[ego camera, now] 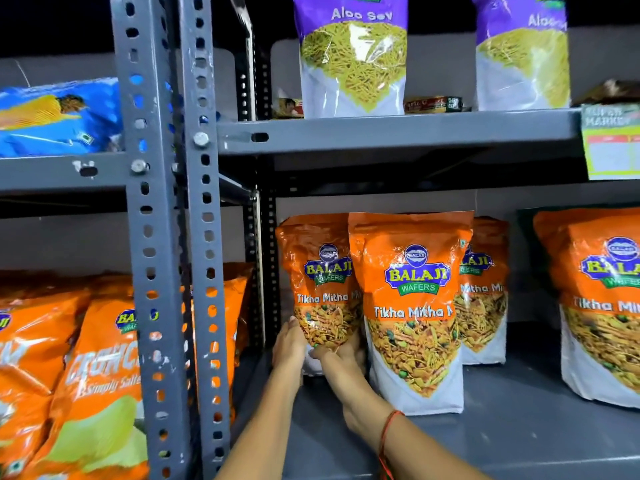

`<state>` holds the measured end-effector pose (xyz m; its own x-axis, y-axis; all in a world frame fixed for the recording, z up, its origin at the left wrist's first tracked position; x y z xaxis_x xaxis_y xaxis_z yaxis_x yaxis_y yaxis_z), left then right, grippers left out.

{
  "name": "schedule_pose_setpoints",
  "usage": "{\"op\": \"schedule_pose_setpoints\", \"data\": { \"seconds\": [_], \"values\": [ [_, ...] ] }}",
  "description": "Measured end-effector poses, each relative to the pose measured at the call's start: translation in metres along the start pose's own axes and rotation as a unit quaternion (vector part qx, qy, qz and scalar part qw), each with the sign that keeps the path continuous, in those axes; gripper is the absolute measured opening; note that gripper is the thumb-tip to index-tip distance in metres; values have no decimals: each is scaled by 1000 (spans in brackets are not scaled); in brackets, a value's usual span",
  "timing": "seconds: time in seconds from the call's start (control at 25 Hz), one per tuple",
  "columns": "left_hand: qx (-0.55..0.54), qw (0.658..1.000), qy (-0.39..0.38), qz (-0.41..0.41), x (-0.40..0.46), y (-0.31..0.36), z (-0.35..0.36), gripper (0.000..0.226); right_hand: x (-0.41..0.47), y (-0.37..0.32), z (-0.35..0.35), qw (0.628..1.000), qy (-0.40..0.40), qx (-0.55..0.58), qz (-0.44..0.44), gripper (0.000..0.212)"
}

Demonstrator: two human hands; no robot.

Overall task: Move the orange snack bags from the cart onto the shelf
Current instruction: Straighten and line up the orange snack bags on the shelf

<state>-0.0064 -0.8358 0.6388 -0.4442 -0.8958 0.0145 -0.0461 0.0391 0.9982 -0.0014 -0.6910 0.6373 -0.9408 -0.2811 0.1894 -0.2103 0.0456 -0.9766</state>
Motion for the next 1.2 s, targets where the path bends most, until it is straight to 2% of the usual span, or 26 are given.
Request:
{"op": "schedule_pose_setpoints", "data": {
  "seconds": [0.08, 0.12, 0.16, 0.28, 0.48, 0.52, 0.6, 0.64, 0.68, 0.72, 0.8, 0.88, 0.92, 0.96, 1.04, 1.12, 1.2],
  "values": [
    [4, 1000, -24, 6, 6, 3, 8, 52, 0, 2, -1, 1000, 9, -16, 4, 85],
    [6, 999, -33, 8, 7, 4, 12, 51, 1, 3, -3, 1000, 17, -12, 13, 92],
    [10, 999, -40, 8, 7, 3, 16, 51, 4, 5, -3, 1000, 21, -1, 15, 89],
    [14, 998, -58, 13, 5, 4, 24, 51, 5, 6, -3, 999, 17, 21, 32, 61],
    [-43, 997, -53, -25, -14, 6, 16, 48, -10, -8, -13, 999, 28, 37, -19, 78],
    [-37, 999, -21, -10, -20, 8, 8, 46, -19, -11, -13, 998, 2, 57, -37, 74],
    [-18, 993, 77, 84, -40, 23, -11, 38, -38, -13, -19, 990, -61, 104, -73, 62],
    [-40, 980, 121, 151, -55, 34, -20, 33, -49, -15, -28, 984, -72, 124, -104, 56],
    [-73, 963, 145, 215, -70, 44, -30, 29, -56, -21, -43, 977, -50, 138, -156, 50],
    [-100, 949, 138, 264, -89, 55, -26, 27, -60, -27, -75, 965, 1, 153, -211, 47],
    [-128, 942, 60, 304, -112, 61, -16, 27, -58, -35, -132, 934, 117, 174, -290, 49],
    [-108, 953, -83, 270, -130, 55, 9, 42, -36, -29, -184, 919, 212, 125, -307, 60],
    [-93, 955, -156, 236, -138, 48, 22, 56, -21, -23, -202, 931, 212, 89, -285, 67],
    [-73, 953, -212, 202, -143, 40, 33, 74, -5, -15, -211, 953, 163, 63, -247, 73],
    [-16, 951, -265, 158, -148, 23, 45, 100, 18, 6, -207, 987, -8, 5, -160, 77],
    [39, 952, -267, 148, -149, 14, 48, 106, 25, 21, -200, 978, -123, -101, -133, 79],
    [60, 957, -240, 151, -149, 11, 48, 109, 26, 27, -197, 959, -144, -185, -159, 92]
  ]
}}
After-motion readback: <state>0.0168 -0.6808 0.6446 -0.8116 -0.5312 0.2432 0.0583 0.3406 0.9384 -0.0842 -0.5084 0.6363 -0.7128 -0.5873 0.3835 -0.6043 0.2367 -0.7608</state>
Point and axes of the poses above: each hand's wrist, its own x-axis towards the middle knuckle, its own z-axis out of the palm, y = z × x, the point moved 6 cm from there along x, towards the middle knuckle, and after that the axes turned 10 degrees about y, right-handed, at the moved point
